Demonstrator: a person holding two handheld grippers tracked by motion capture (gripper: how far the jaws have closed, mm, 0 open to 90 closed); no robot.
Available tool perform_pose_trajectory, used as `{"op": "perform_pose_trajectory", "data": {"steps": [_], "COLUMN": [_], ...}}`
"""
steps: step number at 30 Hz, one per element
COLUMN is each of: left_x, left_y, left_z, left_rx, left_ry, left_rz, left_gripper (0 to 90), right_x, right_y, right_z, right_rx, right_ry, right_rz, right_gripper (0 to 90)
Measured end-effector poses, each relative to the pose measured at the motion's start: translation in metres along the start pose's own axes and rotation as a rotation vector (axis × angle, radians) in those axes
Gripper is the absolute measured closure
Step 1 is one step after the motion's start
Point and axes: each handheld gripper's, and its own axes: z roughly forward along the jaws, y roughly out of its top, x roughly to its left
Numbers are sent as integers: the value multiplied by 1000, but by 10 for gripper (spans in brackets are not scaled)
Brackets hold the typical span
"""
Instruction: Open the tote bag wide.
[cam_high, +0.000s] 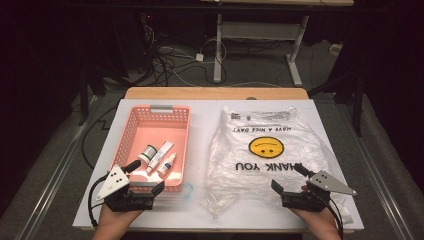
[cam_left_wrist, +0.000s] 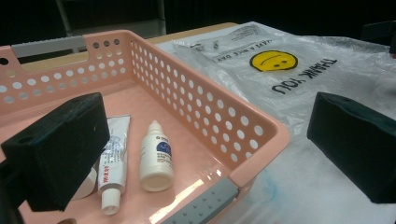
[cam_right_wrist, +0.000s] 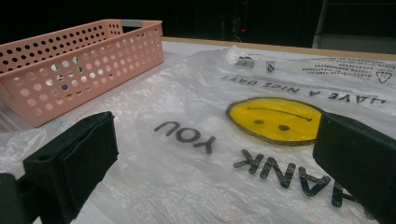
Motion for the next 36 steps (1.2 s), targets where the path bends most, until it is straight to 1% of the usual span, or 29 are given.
{"op": "perform_pose_trajectory", "data": {"steps": [18, 26, 33, 36], "left_x": [0, 0, -2, -8], "left_y": [0, 1, 2, 3], "left_z": [0, 3, 6, 4], "left_rx": [0, -6, 2, -2], "left_ry": [0, -2, -17, -26], "left_rz": [-5, -22, -18, 1], "left_gripper": [0, 0, 0, 0], "right_x": [0, 1, 3, 4], "right_y": [0, 0, 1, 2], "right_z": [-2, -2, -4, -7], "right_rx": [-6, -2, -6, -9], "right_ry": [1, 5, 3, -3], "right_rz": [8, 17, 15, 6], "right_gripper": [8, 8, 8, 8]}}
